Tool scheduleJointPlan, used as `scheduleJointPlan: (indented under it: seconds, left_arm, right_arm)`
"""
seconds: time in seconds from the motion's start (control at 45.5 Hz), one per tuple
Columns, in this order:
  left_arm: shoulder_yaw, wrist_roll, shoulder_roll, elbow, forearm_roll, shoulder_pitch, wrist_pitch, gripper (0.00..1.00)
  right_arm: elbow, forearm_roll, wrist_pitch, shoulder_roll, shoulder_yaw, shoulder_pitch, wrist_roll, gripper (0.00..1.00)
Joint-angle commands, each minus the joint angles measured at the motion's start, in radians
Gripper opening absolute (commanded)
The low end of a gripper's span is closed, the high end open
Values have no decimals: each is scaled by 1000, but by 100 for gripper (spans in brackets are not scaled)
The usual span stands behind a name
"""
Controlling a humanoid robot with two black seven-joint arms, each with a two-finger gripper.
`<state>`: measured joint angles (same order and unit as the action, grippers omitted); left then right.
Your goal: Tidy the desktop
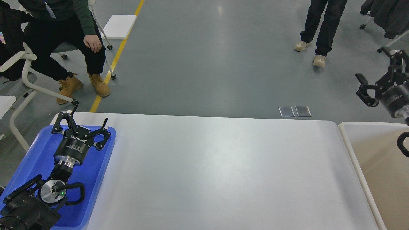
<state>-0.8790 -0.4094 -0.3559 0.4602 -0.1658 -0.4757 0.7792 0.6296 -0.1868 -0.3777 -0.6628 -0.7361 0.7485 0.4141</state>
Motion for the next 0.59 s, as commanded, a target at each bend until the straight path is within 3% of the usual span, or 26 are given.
scheduleJointPlan:
  seconds: [0.0, 0.44, 0.572]
  left_arm:
    - [0, 0, 0, 0, 0, 0, 0, 99]
    - [0, 0, 0, 0, 0, 0, 0, 99]
    - [0, 1, 0, 0, 0, -1, 0, 99]
  right_arm:
    - [-4, 4, -1, 115, -72, -120, 8, 100]
    - [-7, 6, 0, 152, -112, -132, 11, 100]
    - [-7, 6, 0, 176, -209, -170, 17, 100]
